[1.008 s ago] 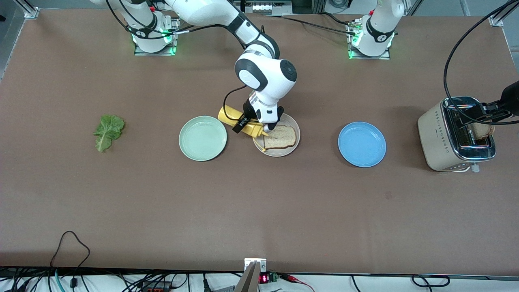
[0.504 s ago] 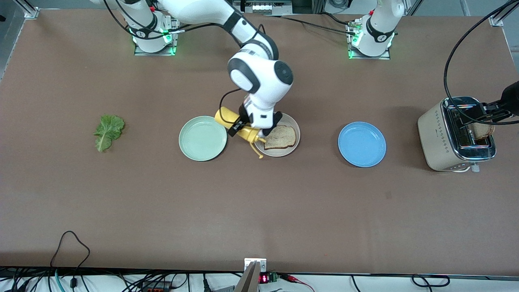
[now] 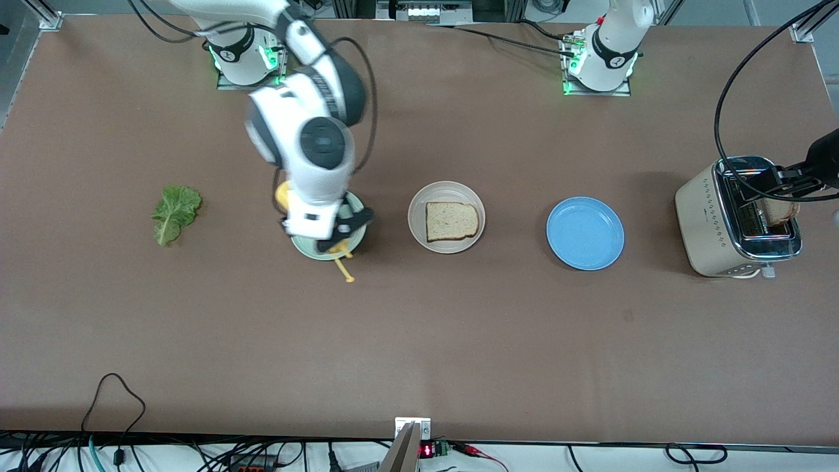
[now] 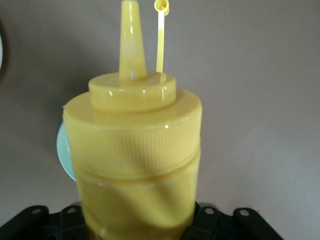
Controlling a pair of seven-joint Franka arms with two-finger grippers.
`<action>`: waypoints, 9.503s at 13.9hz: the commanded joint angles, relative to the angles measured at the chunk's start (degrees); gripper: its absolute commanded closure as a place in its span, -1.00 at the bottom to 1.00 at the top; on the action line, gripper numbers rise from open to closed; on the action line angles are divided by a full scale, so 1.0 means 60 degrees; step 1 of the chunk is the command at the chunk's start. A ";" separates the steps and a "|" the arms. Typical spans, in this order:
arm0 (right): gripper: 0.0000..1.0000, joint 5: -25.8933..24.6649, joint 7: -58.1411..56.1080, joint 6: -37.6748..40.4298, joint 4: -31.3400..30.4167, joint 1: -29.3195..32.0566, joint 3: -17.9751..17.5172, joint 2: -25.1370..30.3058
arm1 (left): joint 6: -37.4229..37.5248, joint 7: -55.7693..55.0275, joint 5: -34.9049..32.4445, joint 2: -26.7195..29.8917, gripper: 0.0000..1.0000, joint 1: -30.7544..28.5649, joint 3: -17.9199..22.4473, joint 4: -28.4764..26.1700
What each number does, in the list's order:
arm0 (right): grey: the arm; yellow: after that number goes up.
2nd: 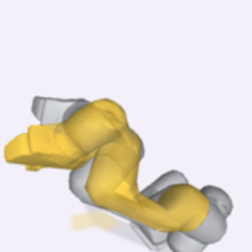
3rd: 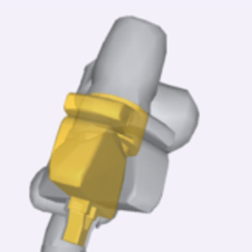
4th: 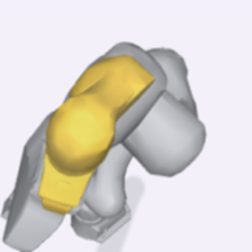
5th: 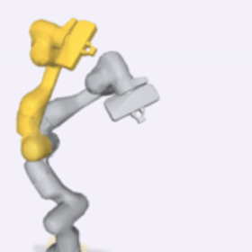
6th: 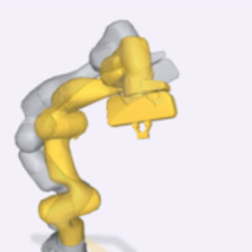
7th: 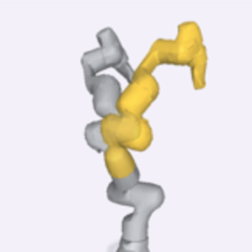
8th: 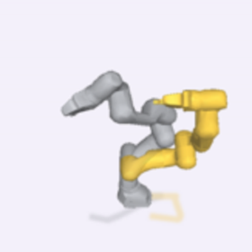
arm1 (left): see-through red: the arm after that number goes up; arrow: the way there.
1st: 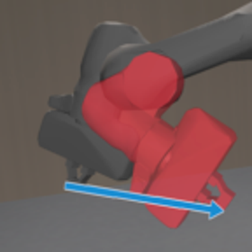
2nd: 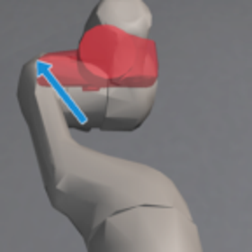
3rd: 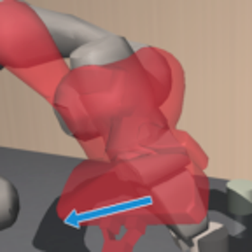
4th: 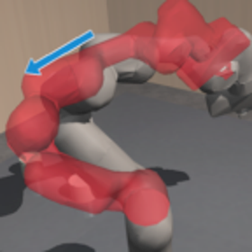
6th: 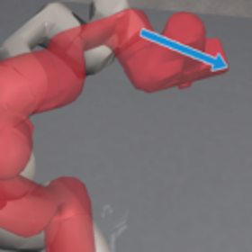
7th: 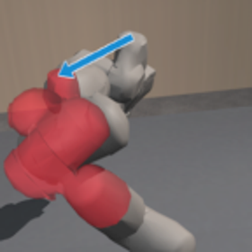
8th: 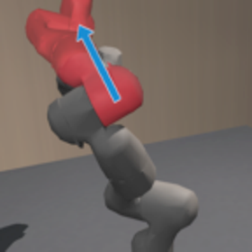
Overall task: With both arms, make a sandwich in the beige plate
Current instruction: 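Carry the squeeze bottle with the right gripper past the green plate, then lower the squeeze bottle upright onto the table beside the lettuce, then open the right gripper to release the squeeze bottle, then withdraw the right gripper away from the squeeze bottle, then lower the right gripper onto the green lettuce leaf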
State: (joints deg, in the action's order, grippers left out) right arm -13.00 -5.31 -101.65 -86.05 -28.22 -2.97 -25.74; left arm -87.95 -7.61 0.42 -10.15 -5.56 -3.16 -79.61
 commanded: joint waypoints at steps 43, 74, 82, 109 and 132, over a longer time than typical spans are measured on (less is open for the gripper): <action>1.00 1.4016 -2.2900 -0.1178 -0.7001 0.8468 -0.1863 0.1729 | -0.0093 0.0009 -0.1504 0.0124 -1.00 0.0281 -0.0454 -0.0164; -0.34 1.3666 -2.4457 -0.1222 -0.6620 0.9611 -0.1805 -0.0851 | -0.1910 0.0594 -0.0480 0.1296 -1.00 -0.0114 -0.0557 -0.2303; -1.00 1.3579 -2.4515 -0.1207 -0.6620 0.9991 -0.1805 -0.0909 | -0.1880 0.0800 -0.0655 0.1311 -1.00 -0.0085 -0.0557 -0.2303; -1.00 0.8395 -1.7053 -0.1555 -0.5800 1.2116 -0.1497 0.1916 | -0.1719 0.0771 -0.0655 0.1340 -1.00 -0.0041 -0.0630 -0.2274; -1.00 0.0790 0.2629 -0.3930 -0.5170 0.9230 -0.1585 0.2197 | -0.1690 0.0771 -0.0626 0.1325 -1.00 -0.0143 -0.0616 -0.2215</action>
State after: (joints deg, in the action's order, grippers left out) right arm -6.74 8.96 -123.51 -117.10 27.49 -12.74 -11.20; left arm -98.62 -3.92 -2.50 -3.18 -6.04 -6.65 -92.65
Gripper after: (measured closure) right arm 0.000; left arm 0.000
